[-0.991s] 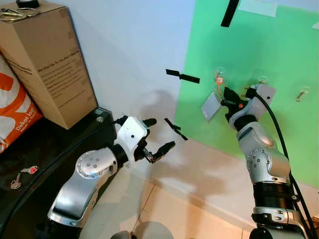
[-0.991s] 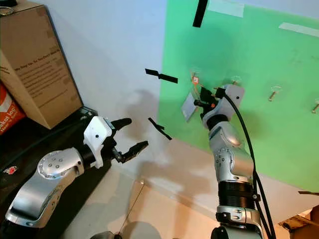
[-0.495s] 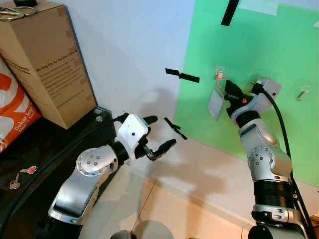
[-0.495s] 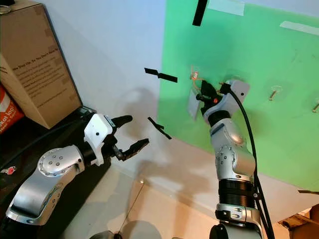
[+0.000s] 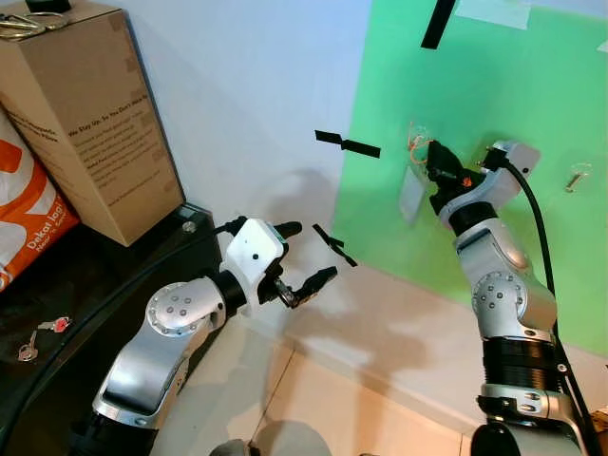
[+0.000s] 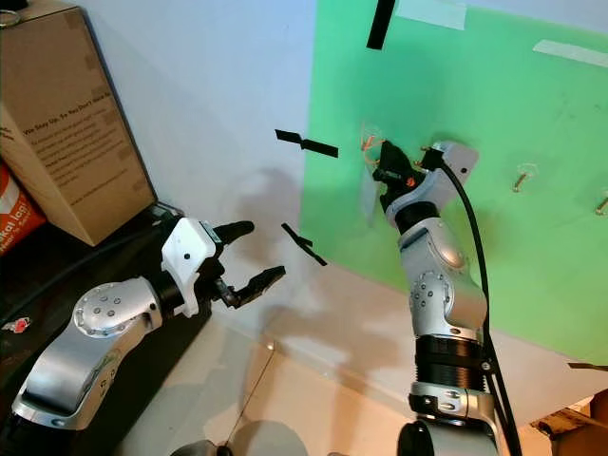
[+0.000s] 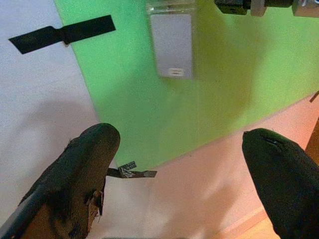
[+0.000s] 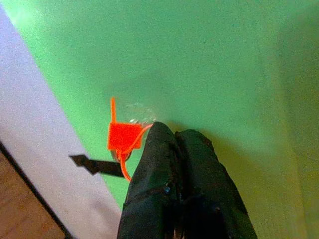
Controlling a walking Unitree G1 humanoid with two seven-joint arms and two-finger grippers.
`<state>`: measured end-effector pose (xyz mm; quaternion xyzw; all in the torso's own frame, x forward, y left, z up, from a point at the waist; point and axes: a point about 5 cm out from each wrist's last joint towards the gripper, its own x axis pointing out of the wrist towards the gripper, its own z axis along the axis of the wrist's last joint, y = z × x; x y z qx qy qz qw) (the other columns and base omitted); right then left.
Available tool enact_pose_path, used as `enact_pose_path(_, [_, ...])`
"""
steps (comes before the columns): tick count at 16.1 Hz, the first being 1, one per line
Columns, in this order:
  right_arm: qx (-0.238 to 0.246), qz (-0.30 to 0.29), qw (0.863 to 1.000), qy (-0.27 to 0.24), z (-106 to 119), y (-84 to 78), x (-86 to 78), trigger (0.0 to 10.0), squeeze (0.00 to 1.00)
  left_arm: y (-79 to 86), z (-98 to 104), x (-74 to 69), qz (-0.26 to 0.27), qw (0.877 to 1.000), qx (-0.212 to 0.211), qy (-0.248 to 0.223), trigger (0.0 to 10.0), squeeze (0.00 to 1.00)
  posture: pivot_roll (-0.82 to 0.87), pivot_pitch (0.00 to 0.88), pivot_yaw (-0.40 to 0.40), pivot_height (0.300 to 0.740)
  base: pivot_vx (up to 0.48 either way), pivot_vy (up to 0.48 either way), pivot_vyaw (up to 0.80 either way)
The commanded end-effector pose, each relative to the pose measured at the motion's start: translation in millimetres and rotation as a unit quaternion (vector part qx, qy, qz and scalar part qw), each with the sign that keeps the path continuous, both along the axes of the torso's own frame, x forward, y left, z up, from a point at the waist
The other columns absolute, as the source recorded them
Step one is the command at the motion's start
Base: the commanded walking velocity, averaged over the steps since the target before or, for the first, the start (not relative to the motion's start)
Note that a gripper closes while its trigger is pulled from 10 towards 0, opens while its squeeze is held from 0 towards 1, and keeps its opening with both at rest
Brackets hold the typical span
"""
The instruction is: Hang keys on a hook
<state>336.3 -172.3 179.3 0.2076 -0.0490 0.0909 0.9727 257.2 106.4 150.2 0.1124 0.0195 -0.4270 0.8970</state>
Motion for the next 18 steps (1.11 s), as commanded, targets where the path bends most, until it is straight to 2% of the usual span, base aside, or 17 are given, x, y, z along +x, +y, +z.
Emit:
enact_pose_path(1, [-0.048, 0.028, 0.998, 0.007, -4, 3.6, -5.2, 10.0, 0.00, -1.5, 0, 0.9, -0.006, 1.000, 0.008, -0.003, 10.0, 0.00, -0.04, 0.000, -0.026, 0.740, 0.000, 0.000, 0.00])
enact_pose_path(3, [-0.058, 0.033, 0.998, 0.021, -13, 0.4, -11.3, 10.0, 0.00, -1.5, 0, 0.8, -0.006, 1.000, 0.008, -0.003, 10.0, 0.00, -0.04, 0.000, -0.026, 0.740, 0.000, 0.000, 0.00])
enact_pose_path(7, [-0.059, 0.025, 0.998, 0.026, -16, -8.5, -20.7, 10.0, 0.00, -2.2, 0, 0.8, -0.009, 1.000, 0.009, -0.002, 10.0, 0.00, -0.04, 0.000, -0.023, 0.740, 0.000, 0.000, 0.00])
enact_pose_path(11, [-0.052, 0.036, 0.998, 0.007, -11, -8.3, -26.1, 10.0, 0.00, -3.3, 0, 0.8, -0.010, 1.000, 0.008, -0.003, 10.0, 0.00, -0.04, 0.000, -0.023, 0.740, 0.000, 0.000, 0.00])
enact_pose_path(18, [-0.020, 0.053, 0.998, -0.026, 6, 2.0, -23.3, 10.0, 0.00, -2.6, 0, 0.4, -0.010, 1.000, 0.011, -0.003, 10.0, 0.00, -0.03, 0.000, -0.023, 0.740, 0.000, 0.000, 0.00])
